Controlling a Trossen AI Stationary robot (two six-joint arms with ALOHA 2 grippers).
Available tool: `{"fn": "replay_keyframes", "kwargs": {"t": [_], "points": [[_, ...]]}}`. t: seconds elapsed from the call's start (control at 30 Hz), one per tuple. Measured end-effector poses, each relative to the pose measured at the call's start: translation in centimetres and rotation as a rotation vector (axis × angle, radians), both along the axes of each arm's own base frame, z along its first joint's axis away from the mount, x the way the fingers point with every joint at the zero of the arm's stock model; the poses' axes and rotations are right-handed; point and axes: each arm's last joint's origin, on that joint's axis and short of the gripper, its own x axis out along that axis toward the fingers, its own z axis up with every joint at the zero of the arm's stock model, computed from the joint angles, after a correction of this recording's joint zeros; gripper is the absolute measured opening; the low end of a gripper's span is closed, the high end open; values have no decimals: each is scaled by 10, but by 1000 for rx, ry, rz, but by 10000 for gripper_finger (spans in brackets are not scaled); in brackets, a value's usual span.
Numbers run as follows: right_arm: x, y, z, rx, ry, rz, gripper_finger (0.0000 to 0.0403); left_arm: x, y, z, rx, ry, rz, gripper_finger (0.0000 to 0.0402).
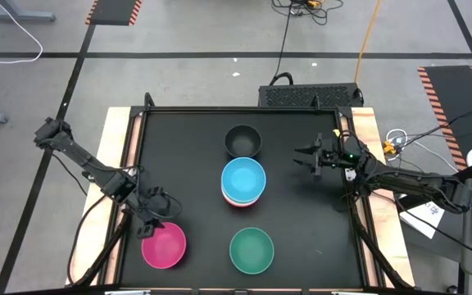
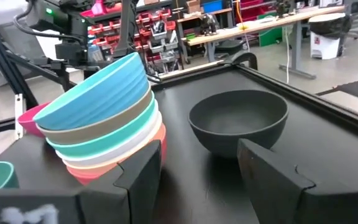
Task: Nest bowls inside each other
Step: Stack the pink bowl on the blue bowl
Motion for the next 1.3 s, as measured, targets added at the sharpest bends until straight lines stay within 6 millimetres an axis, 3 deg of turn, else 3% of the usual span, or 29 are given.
{"fn": "replay_keyframes", "kwargs": {"t": [0.2, 0.47, 0.67, 0.8, 0.97, 1.1, 1.3], "points": [[0, 0, -2, 23, 12, 0, 205, 2, -2, -2, -9, 9, 21, 191], [0, 0, -2, 21, 15, 0, 205, 1, -9, -36, -31, 96, 20, 191], [0, 0, -1, 18, 6, 0, 205, 0, -7, -49, -7, 69, 15, 189], [0, 0, 0, 16, 1, 0, 205, -1, -7, -50, 3, 61, -48, 144], [0, 0, 0, 17, 0, 0, 205, 2, -7, -49, -6, 18, -120, 21], [0, 0, 0, 16, 1, 0, 205, 9, -6, -43, -32, -23, -163, 13], [0, 0, -1, 10, 10, 1, 205, 31, 7, -11, -15, -110, -194, 9]]}}
